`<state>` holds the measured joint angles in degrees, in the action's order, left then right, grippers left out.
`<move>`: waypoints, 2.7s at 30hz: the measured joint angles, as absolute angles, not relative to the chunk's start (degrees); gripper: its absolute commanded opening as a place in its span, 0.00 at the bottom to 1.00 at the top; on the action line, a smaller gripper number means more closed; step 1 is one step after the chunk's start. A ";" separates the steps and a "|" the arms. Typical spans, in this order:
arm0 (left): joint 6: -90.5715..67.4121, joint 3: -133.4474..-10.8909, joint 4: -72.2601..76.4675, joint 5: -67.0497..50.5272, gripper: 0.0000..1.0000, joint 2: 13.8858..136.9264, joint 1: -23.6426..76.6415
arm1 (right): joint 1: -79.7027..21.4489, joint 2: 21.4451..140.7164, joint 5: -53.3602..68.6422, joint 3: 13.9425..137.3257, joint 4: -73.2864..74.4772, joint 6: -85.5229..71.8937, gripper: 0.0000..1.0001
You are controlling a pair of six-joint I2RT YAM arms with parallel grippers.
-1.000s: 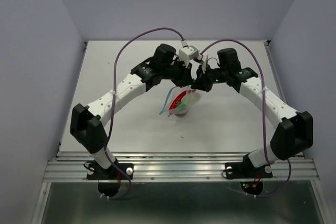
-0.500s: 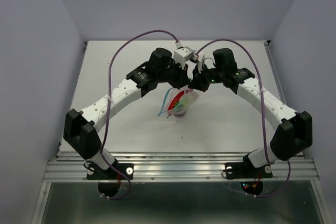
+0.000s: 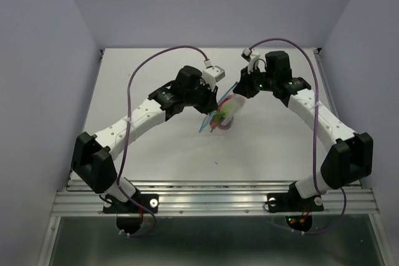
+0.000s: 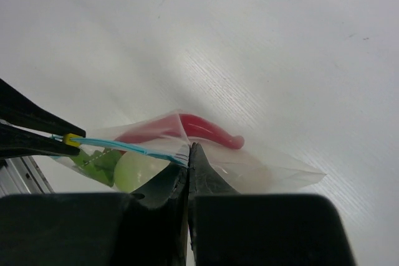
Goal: Place the food in the zip-top bag and seal the zipper
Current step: Zip up the zip-top bag, then place the zip-top bag on the table
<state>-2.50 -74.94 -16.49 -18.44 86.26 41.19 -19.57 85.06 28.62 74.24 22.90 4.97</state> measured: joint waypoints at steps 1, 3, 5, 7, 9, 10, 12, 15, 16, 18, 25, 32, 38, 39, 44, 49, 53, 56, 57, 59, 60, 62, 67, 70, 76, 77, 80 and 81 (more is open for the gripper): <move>-2.44 -74.67 -16.91 -18.17 0.00 86.13 41.19 | -19.27 85.10 28.56 74.32 22.65 4.62 0.01; -2.39 -74.43 -17.67 -17.56 0.00 85.76 41.19 | -18.26 85.14 28.27 74.52 22.37 3.90 0.01; -2.46 -73.60 -18.09 -16.53 0.00 84.75 41.19 | -17.93 85.14 28.01 74.54 22.22 3.66 0.01; -2.83 -72.25 -18.70 -15.64 0.00 83.20 41.19 | -17.54 85.14 27.62 74.54 22.22 3.57 0.01; -3.33 -70.74 -18.26 -14.92 0.00 81.03 41.15 | -17.04 85.14 27.92 74.56 22.26 3.20 0.01; -3.64 -70.30 -18.04 -14.61 0.00 80.14 41.15 | -17.04 85.17 28.12 74.61 22.26 3.07 0.01; -4.32 -69.19 -17.21 -14.06 0.00 78.63 41.15 | -17.04 85.23 28.38 74.87 22.31 2.72 0.01; -5.52 -67.85 -16.21 -13.13 0.00 77.41 41.15 | -17.04 85.56 28.80 75.42 22.24 2.50 0.01; -5.93 -67.42 -15.86 -12.95 0.00 77.23 41.15 | -17.04 85.65 28.82 75.46 22.26 2.46 0.01; -7.09 -66.19 -14.96 -12.56 0.00 76.82 41.15 | -17.04 85.93 28.80 75.46 22.26 2.26 0.01; -10.92 -60.14 -17.37 -9.98 0.00 71.24 41.10 | -14.39 88.20 25.30 76.12 21.89 1.45 0.01; -13.52 -59.35 -17.23 -9.43 0.00 69.49 41.08 | -14.35 89.32 26.46 76.16 21.82 0.99 0.01; -14.55 -59.13 -16.53 -9.63 0.00 69.65 41.01 | -13.76 89.38 29.08 76.16 21.32 1.28 0.01; -14.81 -59.13 -16.23 -9.69 0.00 69.69 41.01 | -13.50 89.36 29.50 76.16 21.17 1.28 0.01; -16.69 -60.40 -13.98 -9.87 0.47 72.97 40.86 | -11.62 89.17 32.08 76.16 19.09 1.21 0.01; -18.09 -62.57 -16.36 -9.56 0.81 78.76 40.38 | -8.73 89.17 31.48 76.01 16.47 1.02 0.01; -19.20 -65.06 -18.92 -8.32 0.99 83.02 39.57 | -7.18 89.19 31.53 75.42 13.76 -0.21 0.01; -19.55 -66.24 -19.40 -7.84 0.99 83.42 38.57 | -7.25 90.21 30.50 75.16 12.58 -1.76 0.13; -19.66 -66.63 -19.40 -7.73 0.99 83.42 38.22 | -7.35 90.80 29.54 75.16 12.29 -2.22 0.39; -19.86 -67.37 -19.16 -7.62 0.99 83.40 37.15 | -7.49 91.85 28.14 75.16 12.10 -3.20 0.63; -19.97 -67.55 -19.14 -7.70 0.99 83.42 36.51 | -7.53 92.86 26.76 75.18 11.97 -3.55 0.74; -20.12 -67.64 -18.90 -7.99 0.99 83.40 35.11 | -7.55 94.21 24.47 75.31 12.03 -4.27 1.00; -20.73 -67.64 -17.23 -9.17 0.99 83.42 32.21 | -7.55 97.93 19.05 79.94 12.80 -6.17 1.00; -20.97 -67.61 -15.40 -9.98 0.99 83.40 30.57 | -7.55 99.37 17.06 84.64 12.56 -7.35 1.00; -21.67 -66.41 -13.61 -7.62 0.99 81.23 29.58 | -7.57 98.15 11.22 88.79 11.57 -10.44 1.00; -22.06 -65.84 -12.91 -7.05 0.99 80.12 29.30 | -7.60 97.71 9.85 88.73 11.64 -11.38 1.00; -23.92 -65.04 -11.46 -4.60 0.99 77.12 27.94 | -7.57 94.08 0.27 86.41 11.18 -16.71 1.00; -24.67 -64.99 -10.87 -3.29 0.99 76.31 27.31 | -7.57 92.31 -2.66 84.62 10.90 -18.72 1.00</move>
<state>-24.67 -64.99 -10.87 -3.29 76.31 27.31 -7.57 92.31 -2.66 84.62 10.90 -18.72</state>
